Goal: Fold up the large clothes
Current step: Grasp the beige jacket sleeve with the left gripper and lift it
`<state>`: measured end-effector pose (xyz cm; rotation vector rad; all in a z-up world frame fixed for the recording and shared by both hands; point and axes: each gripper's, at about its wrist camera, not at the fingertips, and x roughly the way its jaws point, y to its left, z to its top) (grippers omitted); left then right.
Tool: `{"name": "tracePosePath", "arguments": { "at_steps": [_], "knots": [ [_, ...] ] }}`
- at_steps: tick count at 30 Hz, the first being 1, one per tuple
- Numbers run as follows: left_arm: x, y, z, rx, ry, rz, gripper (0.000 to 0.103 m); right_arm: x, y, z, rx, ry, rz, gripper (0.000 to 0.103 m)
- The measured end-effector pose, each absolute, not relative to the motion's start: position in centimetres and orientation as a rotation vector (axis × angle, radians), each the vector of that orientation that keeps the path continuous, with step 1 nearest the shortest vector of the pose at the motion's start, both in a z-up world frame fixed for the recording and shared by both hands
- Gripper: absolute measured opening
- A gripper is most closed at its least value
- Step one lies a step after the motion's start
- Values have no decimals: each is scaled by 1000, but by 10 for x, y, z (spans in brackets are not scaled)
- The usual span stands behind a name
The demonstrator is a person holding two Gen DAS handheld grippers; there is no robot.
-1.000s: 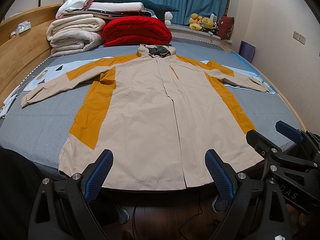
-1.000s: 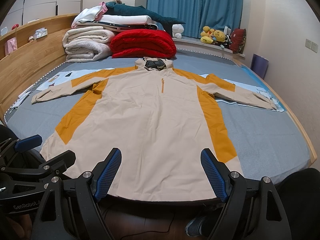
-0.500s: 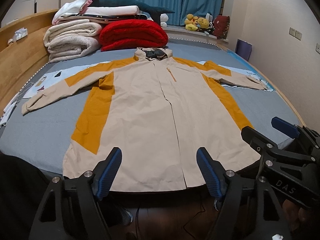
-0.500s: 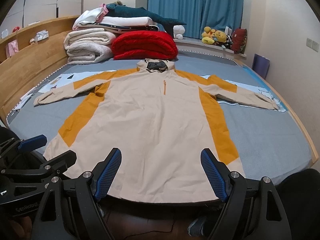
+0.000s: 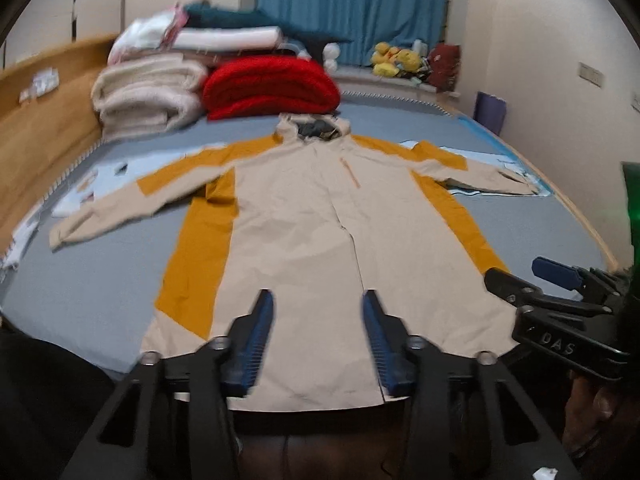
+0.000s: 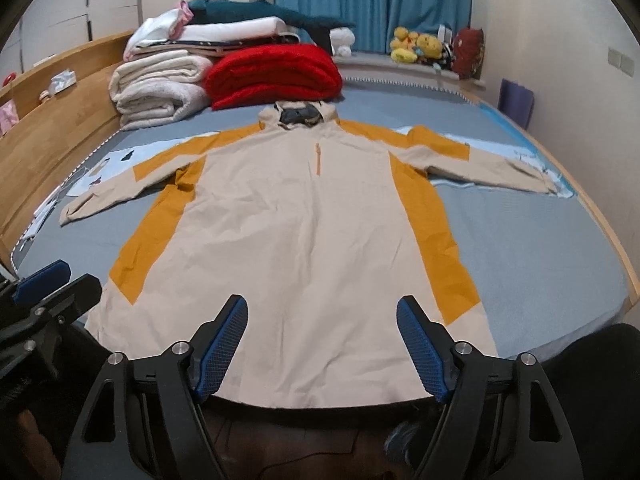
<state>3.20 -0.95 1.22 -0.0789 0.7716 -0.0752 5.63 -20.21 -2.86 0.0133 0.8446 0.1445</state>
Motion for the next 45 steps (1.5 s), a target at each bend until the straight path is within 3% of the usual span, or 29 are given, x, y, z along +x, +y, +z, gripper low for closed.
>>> {"name": "tracePosePath", "arguments": {
  "at_steps": [11, 23, 29, 33, 38, 45],
  "knots": [
    [153, 56, 38, -109, 677, 12, 36, 170, -209, 25, 43, 715, 149, 51],
    [287, 209, -8, -245, 792, 226, 36, 323, -195, 63, 52, 602, 136, 51],
    [301, 283, -54, -240, 859, 337, 36, 366, -184, 40, 49, 607, 220, 53],
    [305, 331, -78, -248, 877, 399, 36, 392, -190, 7, 125, 749, 237, 53],
    [293, 403, -105, -381, 893, 525, 36, 412, -194, -6, 55, 732, 212, 61],
    [276, 480, -134, -589, 887, 686, 40, 435, -196, -30, 46, 791, 190, 61]
  ]
}}
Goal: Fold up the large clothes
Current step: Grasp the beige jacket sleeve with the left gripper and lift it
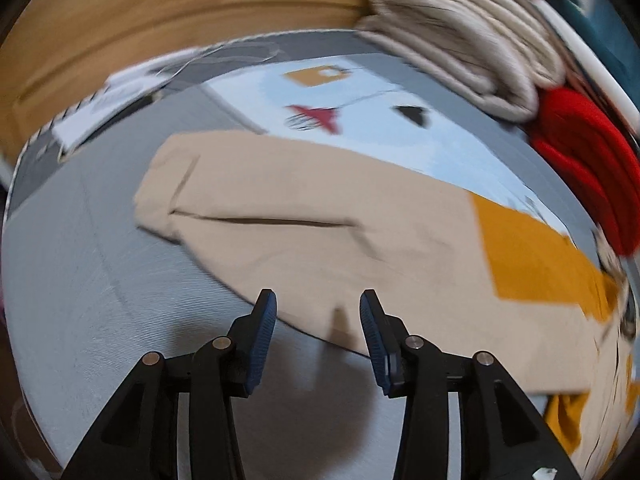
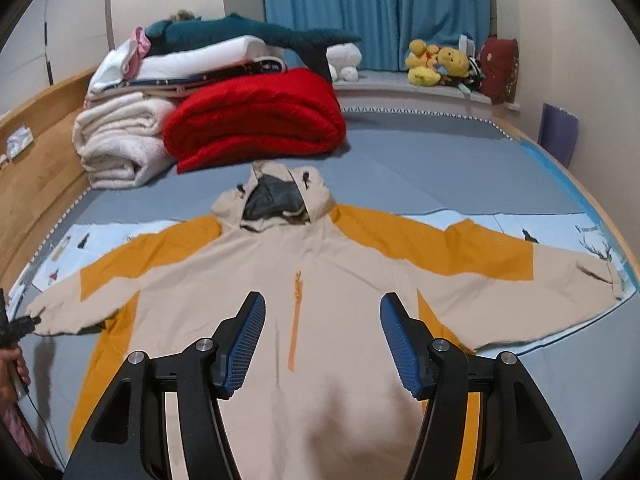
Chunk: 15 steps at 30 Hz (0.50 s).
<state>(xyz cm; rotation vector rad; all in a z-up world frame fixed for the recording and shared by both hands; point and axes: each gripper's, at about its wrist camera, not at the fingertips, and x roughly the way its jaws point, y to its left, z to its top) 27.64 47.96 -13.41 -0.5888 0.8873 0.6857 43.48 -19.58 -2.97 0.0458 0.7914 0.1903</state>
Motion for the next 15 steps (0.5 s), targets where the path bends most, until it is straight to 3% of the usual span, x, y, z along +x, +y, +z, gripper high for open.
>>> {"name": "tracePosePath", "arguments": {
  "at_steps": [11, 12, 13, 14, 15],
  "knots": [
    [257, 531, -158, -800, 818, 807, 40, 445, -167, -56, -25, 847, 244, 61],
    [258, 533, -157, -809, 810, 807, 35, 445, -165, -58, -23, 852, 245, 60],
    [260, 534, -157, -817, 800, 803, 16, 446, -163, -61, -22, 860, 247, 57],
    [261, 535, -155, -810, 795, 807, 5, 446, -162, -62, -22, 864, 248, 48],
    [263, 534, -151, -792, 789, 824, 3, 447, -160, -63, -23, 869, 250, 44]
  ]
}}
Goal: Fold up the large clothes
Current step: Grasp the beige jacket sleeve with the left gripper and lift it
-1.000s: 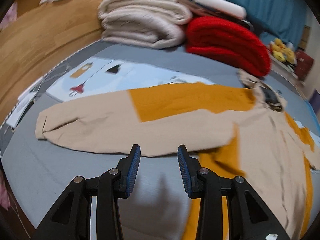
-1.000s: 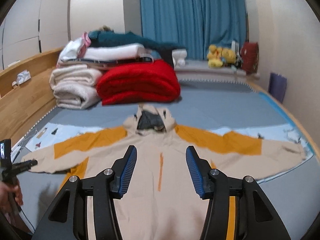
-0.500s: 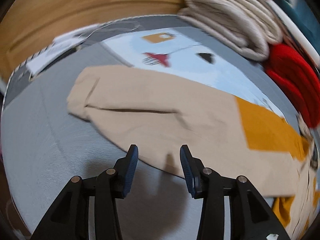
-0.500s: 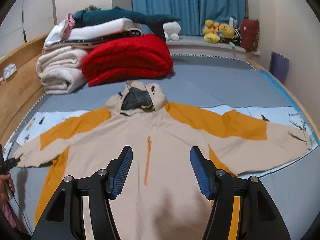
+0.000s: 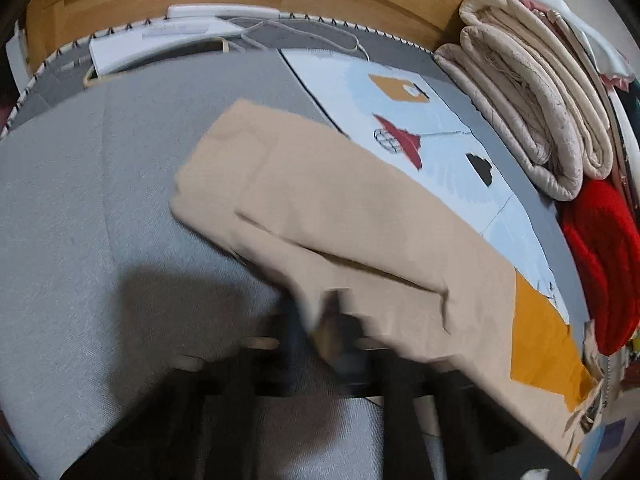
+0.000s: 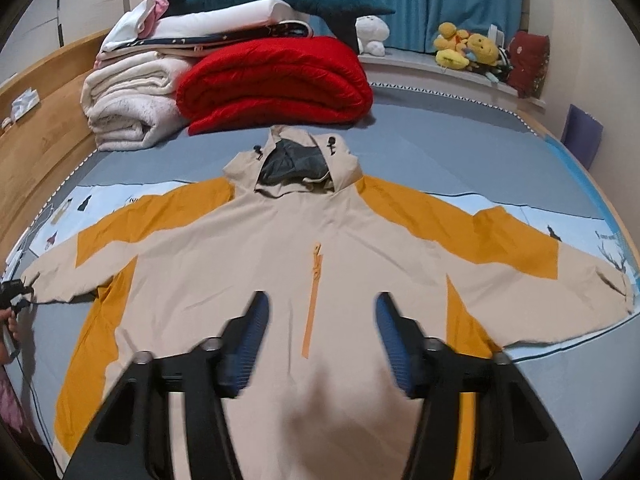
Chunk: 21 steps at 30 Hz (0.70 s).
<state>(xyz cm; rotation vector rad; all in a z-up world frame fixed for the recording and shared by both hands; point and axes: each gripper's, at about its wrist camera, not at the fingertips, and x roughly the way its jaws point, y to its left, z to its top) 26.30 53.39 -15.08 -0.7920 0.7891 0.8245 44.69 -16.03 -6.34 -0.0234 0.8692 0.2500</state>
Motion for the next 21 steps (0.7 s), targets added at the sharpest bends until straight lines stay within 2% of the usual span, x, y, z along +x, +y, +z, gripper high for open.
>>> {"name": "tracePosePath", "arguments": {
  "at_steps": [1, 2, 7, 13, 16, 18, 21],
  "knots": [
    [264, 531, -143, -771, 766, 844, 2, 447, -159, -64, -22, 875, 252, 37],
    [267, 526, -134, -752, 747, 855, 1, 448, -159, -65, -15, 884, 257, 36],
    [297, 469, -66, -629, 634, 775, 0, 447, -166, -61, 25, 903, 242, 36],
    [354, 328, 1, -497, 562, 461, 0, 429, -176, -45, 74, 880, 228, 36],
    [378, 246, 18, -446, 558, 270, 0, 416, -178, -39, 84, 861, 228, 34],
    [392, 191, 21, -413, 578, 137, 0, 408, -180, -37, 81, 852, 221, 27],
    [404, 130, 11, -380, 643, -5, 0, 397, -188, -37, 108, 860, 205, 27]
  ]
}}
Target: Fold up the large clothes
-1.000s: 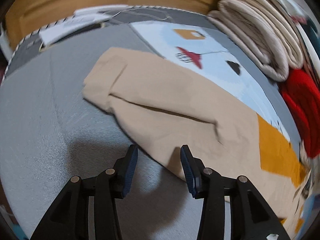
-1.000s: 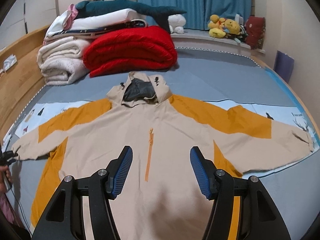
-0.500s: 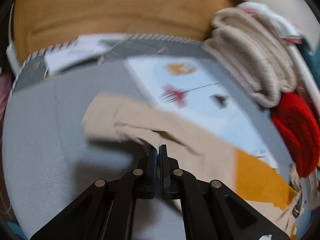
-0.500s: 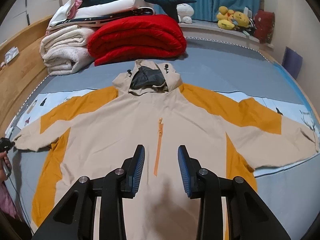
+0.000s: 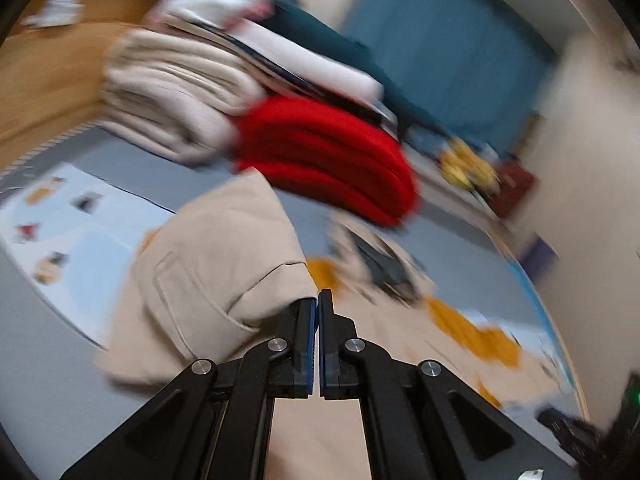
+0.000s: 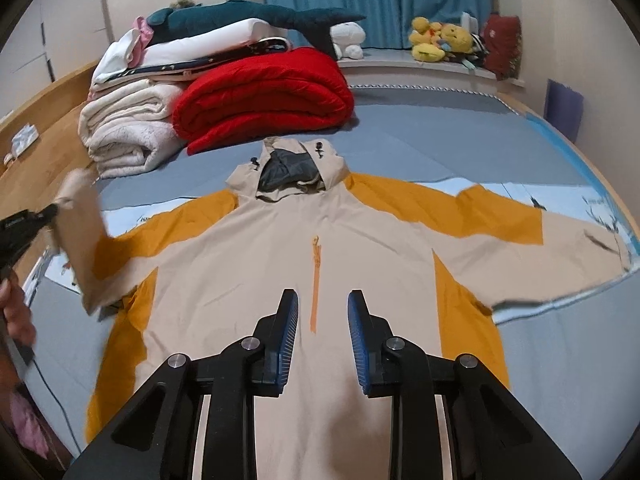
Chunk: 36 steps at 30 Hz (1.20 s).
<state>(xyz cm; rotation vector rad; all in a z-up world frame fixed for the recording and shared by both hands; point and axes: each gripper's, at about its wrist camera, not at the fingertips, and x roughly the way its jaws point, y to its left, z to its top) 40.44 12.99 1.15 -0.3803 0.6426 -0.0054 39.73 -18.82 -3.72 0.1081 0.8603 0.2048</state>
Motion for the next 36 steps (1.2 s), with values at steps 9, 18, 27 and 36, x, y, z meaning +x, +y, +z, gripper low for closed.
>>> {"name": "tracePosePath", "arguments": {
  "at_steps": [9, 18, 27, 36],
  "knots": [
    [419, 101, -5, -391, 889, -113, 33, 389, -215, -41, 207, 910, 175, 28],
    [381, 137, -21, -408, 889, 105, 31, 407, -209, -37, 277, 872, 216, 22],
    [412, 124, -46, -142, 916, 165, 29, 434, -186, -108, 388, 1039, 256, 24],
    [423, 154, -45, -210, 899, 190, 29, 458, -138, -157, 342, 1146, 322, 38]
  ]
}}
